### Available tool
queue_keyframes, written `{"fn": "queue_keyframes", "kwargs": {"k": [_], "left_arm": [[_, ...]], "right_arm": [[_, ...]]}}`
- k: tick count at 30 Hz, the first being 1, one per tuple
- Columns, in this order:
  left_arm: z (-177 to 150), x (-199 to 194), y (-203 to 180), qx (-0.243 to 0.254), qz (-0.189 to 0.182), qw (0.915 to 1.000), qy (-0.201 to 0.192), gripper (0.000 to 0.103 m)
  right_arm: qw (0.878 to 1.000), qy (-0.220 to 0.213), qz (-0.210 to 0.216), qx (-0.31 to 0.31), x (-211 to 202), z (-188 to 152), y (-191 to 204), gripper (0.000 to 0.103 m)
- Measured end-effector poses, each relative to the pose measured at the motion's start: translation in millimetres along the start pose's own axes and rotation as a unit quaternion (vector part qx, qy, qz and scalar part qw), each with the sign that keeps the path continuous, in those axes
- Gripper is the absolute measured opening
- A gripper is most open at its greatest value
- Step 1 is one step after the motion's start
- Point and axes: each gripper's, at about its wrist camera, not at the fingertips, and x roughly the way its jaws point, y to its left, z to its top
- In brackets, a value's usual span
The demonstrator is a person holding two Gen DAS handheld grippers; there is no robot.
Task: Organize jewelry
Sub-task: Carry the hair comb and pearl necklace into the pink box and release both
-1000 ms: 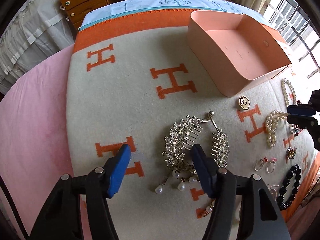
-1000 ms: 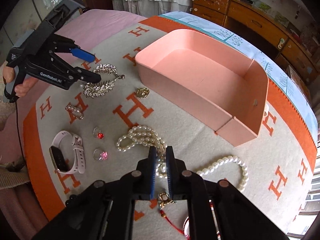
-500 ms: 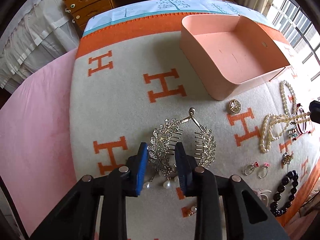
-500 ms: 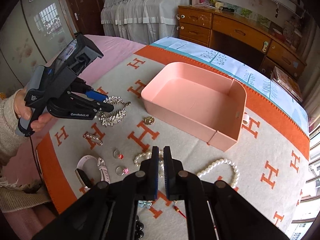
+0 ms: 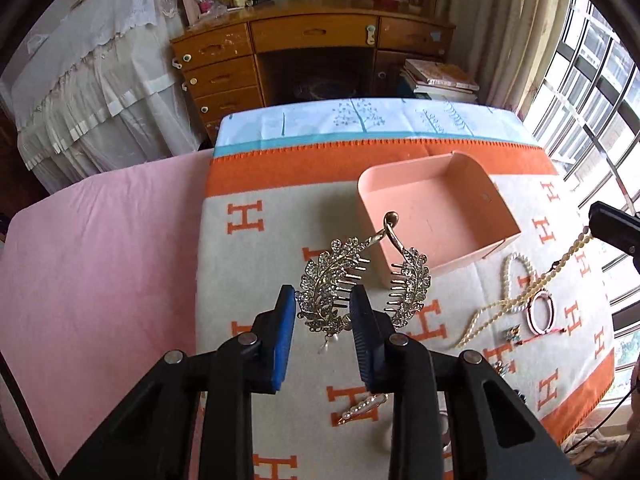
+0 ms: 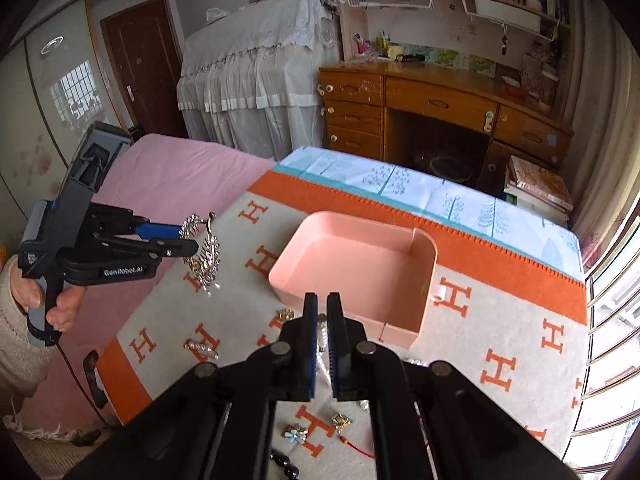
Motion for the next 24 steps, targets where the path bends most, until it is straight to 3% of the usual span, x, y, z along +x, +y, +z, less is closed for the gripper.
{"fn": "queue_keyframes", "kwargs": {"k": [6, 10, 20, 22, 24], "left_arm": [[38, -17, -29, 0.002, -0.004, 0.9996, -0.028, 0.025], [56, -6, -49, 0.002, -0.003, 0.9995, -0.033, 0.025], [66, 73, -77, 0.006, 0.005, 0.9999, 0.006, 0.027], [64, 81, -79, 0.010, 0.013, 0.9998, 0.008, 0.037], [61, 80, -79, 0.011, 0.023, 0.9997, -0.001, 0.077]], "right_arm": [[0.996, -0.084, -0.026, 0.032, -39, 42, -5, 0.004], [0.992, -0.106, -0.030, 0.058, -40, 62, -14, 0.004], [0.992, -0.044, -0.047, 0.105, 37, 59, -46, 0.005], [0.991, -0.027, -0.049, 0.118, 52, 55, -54, 0.005], [0.990, -0.012, -0.059, 0.127, 62, 51, -60, 0.005]]}}
